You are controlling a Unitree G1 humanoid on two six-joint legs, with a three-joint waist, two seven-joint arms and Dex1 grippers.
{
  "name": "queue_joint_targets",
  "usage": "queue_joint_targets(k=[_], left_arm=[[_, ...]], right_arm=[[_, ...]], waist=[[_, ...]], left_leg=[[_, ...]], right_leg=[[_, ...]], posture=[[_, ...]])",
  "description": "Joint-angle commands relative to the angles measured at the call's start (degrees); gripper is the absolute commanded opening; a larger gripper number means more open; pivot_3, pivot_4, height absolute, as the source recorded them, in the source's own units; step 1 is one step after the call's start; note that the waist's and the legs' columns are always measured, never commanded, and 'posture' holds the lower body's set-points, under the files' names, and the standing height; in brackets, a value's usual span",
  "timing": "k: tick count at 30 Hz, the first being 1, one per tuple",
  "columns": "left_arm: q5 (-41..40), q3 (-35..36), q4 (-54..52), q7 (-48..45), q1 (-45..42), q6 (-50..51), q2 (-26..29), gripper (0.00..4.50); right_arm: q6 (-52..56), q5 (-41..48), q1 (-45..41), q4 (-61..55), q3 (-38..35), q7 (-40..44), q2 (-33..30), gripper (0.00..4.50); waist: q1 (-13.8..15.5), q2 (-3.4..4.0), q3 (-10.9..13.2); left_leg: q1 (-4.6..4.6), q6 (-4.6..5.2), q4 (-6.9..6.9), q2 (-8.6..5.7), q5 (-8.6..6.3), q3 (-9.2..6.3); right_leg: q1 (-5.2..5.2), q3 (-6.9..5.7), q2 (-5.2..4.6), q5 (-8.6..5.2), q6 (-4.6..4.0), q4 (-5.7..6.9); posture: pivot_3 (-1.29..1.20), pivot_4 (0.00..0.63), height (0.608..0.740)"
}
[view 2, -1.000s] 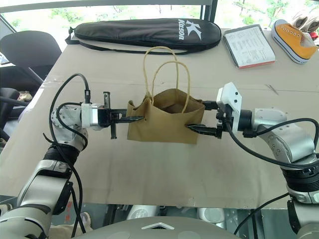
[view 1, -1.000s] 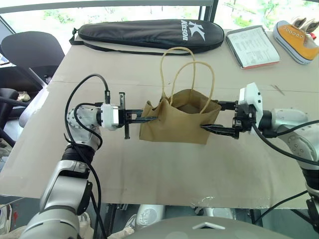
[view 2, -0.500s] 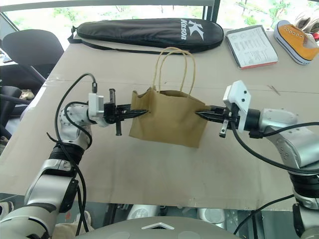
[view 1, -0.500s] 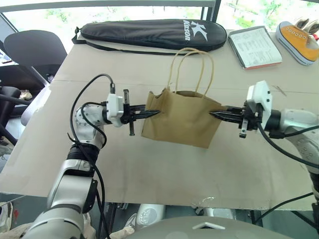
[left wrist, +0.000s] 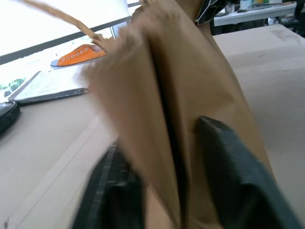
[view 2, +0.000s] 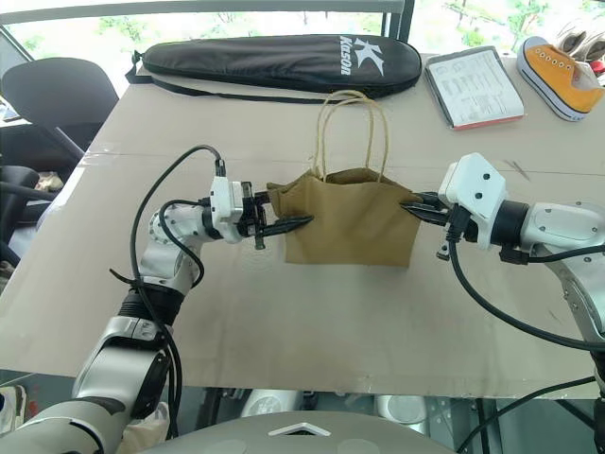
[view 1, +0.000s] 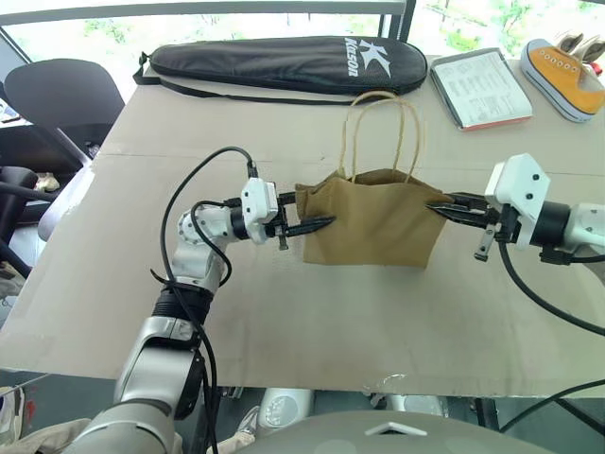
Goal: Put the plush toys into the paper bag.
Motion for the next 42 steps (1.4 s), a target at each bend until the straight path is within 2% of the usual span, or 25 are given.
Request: queue_joint_targets(k=[1,6,13,14,15,18,19,20,21,27,30,34,37,42], left_arm=[[-2.8,3.1,-3.7,-0.5,-1.5,6.8,2.2,3.27],[-4.4,5.0,-5.2,-2.3,-2.7,18.3,8.0,3.27],[-5.1,5.5,-11.9,-1.6,-2.0,29.8,11.7,3.27],[-5.2,5.7,-12.7,-1.5,-1.7,30.9,11.8,3.34],[-5.2,5.8,-13.4,-1.9,-1.2,31.7,12.1,3.34],[-7.1,6.0,-16.2,-3.2,0.4,35.7,13.1,3.34],[-7.5,6.3,-16.5,-3.0,0.6,36.9,13.4,3.84],[-7.6,6.5,-16.3,-2.9,0.7,38.2,13.8,4.10],[-7.6,6.4,-16.5,-3.2,0.9,38.9,14.1,4.46],[-6.5,5.7,-18.1,-3.7,3.3,39.8,14.7,4.46],[-5.1,6.8,-17.4,-4.5,5.1,38.1,16.4,4.46],[-5.2,9.5,-16.8,-5.7,8.5,38.0,20.1,4.46],[-5.2,12.9,-15.3,-7.0,11.9,38.0,24.5,4.46],[-5.9,12.3,-15.2,-7.3,12.1,38.4,23.6,4.46]], right_arm=[[-2.0,-0.5,-1.3,-0.4,-1.3,0.4,0.1,0.00],[-3.8,-1.9,-0.1,-0.8,-2.6,-0.4,-0.2,0.00],[-1.7,1.2,5.9,-3.1,-8.1,1.0,-1.1,0.00],[-2.2,1.6,7.5,-3.5,-9.0,2.1,-1.4,0.53],[-2.6,1.3,8.6,-3.7,-9.9,2.2,-1.5,0.65],[-2.2,2.2,11.1,-4.2,-14.0,2.0,-1.6,2.06],[-1.1,3.3,12.8,-5.0,-16.7,2.5,-1.9,2.50],[0.5,4.5,14.8,-5.6,-19.5,2.8,-2.1,2.89],[1.5,5.1,16.7,-6.1,-21.6,3.4,-2.5,2.89],[2.9,8.4,22.6,-7.2,-29.6,4.1,-1.5,2.89],[6.6,11.3,30.3,-11.2,-38.3,5.4,-0.2,2.89],[6.4,12.4,43.4,-16.9,-49.7,8.5,5.1,2.89],[2.6,13.3,53.7,-19.9,-57.7,10.5,13.9,2.89],[-1.1,13.2,57.6,-20.0,-56.7,9.3,16.4,2.89]], waist=[[0.0,0.00,0.0],[0.0,0.01,0.0],[0.3,0.02,0.0],[0.3,0.02,0.0],[0.2,0.02,0.0],[-0.1,0.05,0.0],[-0.1,0.07,0.0],[0.0,0.08,0.1],[0.1,0.08,0.1],[0.1,0.09,0.1],[0.3,0.11,0.1],[0.7,0.15,0.1],[0.7,0.19,0.1],[0.3,0.28,0.1]], left_leg=[[0.00,0.00,0.00,0.00,0.00,0.00],[0.00,0.00,-0.01,0.00,0.00,-0.02],[-0.05,0.00,-0.02,-0.02,0.00,-0.06],[-0.07,0.00,-0.02,-0.02,0.00,-0.08],[-0.07,0.00,-0.03,-0.01,0.00,-0.10],[-0.06,0.00,-0.10,0.00,0.00,-0.09],[-0.04,0.00,-0.10,0.01,0.00,-0.07],[-0.04,0.00,-0.10,0.02,0.00,-0.07],[-0.06,0.00,-0.09,0.02,0.00,-0.11],[-0.02,0.00,-0.12,0.01,-0.01,-0.12],[-0.03,0.00,-0.16,0.02,-0.01,-0.17],[-0.02,0.00,-0.30,0.04,-0.01,-0.23],[0.07,0.00,-0.32,0.04,-0.01,-0.10],[0.27,-0.02,-0.49,0.09,-0.02,0.03]], right_leg=[[0.00,0.00,0.00,0.00,0.00,0.00],[0.00,-0.02,0.02,0.00,0.00,-0.01],[0.04,-0.06,-0.01,0.00,0.00,-0.15],[0.04,-0.06,-0.02,0.00,0.00,-0.16],[0.06,-0.05,-0.02,0.00,0.00,-0.20],[0.07,-0.02,-0.02,0.00,0.00,-0.24],[0.07,0.00,-0.02,0.00,0.00,-0.24],[0.07,0.01,-0.02,0.00,0.00,-0.23],[0.08,0.01,-0.02,0.00,0.00,-0.24],[0.20,0.06,-0.06,0.00,0.00,-0.35],[0.19,0.05,-0.05,0.00,-0.01,-0.36],[0.21,0.01,-0.03,0.00,-0.01,-0.46],[0.25,0.14,-0.10,0.01,-0.01,-0.45],[0.33,0.25,-0.20,0.02,-0.04,-0.51]], posture=[[0.00,0.150,0.740],[0.00,0.150,0.740],[0.00,0.150,0.740],[0.00,0.150,0.740],[0.00,0.150,0.740],[0.00,0.150,0.740],[0.00,0.150,0.740],[0.00,0.150,0.740],[0.00,0.150,0.740],[0.00,0.150,0.740],[0.00,0.150,0.740],[0.00,0.150,0.740],[0.00,0.150,0.740],[0.00,0.150,0.740]])
